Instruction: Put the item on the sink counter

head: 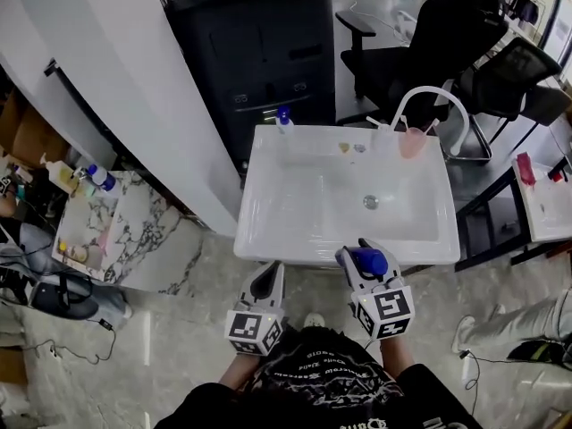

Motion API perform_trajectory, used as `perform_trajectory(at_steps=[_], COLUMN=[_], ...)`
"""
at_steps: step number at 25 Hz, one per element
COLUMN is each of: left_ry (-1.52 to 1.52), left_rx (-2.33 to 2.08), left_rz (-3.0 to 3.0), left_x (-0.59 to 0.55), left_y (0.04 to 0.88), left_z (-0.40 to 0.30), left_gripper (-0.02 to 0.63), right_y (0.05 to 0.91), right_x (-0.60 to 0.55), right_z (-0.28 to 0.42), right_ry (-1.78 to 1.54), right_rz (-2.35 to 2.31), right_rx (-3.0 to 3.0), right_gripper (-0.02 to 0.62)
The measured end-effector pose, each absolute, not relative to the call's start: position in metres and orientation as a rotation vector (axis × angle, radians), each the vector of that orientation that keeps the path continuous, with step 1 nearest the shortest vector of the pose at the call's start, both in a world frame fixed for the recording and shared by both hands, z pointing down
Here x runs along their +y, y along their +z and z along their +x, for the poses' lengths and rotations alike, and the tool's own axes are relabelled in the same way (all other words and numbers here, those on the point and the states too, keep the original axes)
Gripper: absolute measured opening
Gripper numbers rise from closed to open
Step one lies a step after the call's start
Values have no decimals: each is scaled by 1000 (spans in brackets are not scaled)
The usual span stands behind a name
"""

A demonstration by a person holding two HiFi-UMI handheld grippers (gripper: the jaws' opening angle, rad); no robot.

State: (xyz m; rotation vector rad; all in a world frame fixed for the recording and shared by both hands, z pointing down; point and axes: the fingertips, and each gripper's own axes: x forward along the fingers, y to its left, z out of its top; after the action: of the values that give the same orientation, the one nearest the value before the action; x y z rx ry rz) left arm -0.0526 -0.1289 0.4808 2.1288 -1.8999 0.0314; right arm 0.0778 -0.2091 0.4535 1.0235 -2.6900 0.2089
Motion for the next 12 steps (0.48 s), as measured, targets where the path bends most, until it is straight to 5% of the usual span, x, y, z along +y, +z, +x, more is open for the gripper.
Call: perform_trajectory(at_steps=[12], left_ry=[58], left_rx=[-1883], left_rz=[2150], left_x=[-180], left_y=[479], left_z=[-49], left_gripper=[8], right_y=[435], right_x=[-303], right_z=[58], right_ry=[181], right_rz=[985], right_rx=[-2677], right_gripper=[138])
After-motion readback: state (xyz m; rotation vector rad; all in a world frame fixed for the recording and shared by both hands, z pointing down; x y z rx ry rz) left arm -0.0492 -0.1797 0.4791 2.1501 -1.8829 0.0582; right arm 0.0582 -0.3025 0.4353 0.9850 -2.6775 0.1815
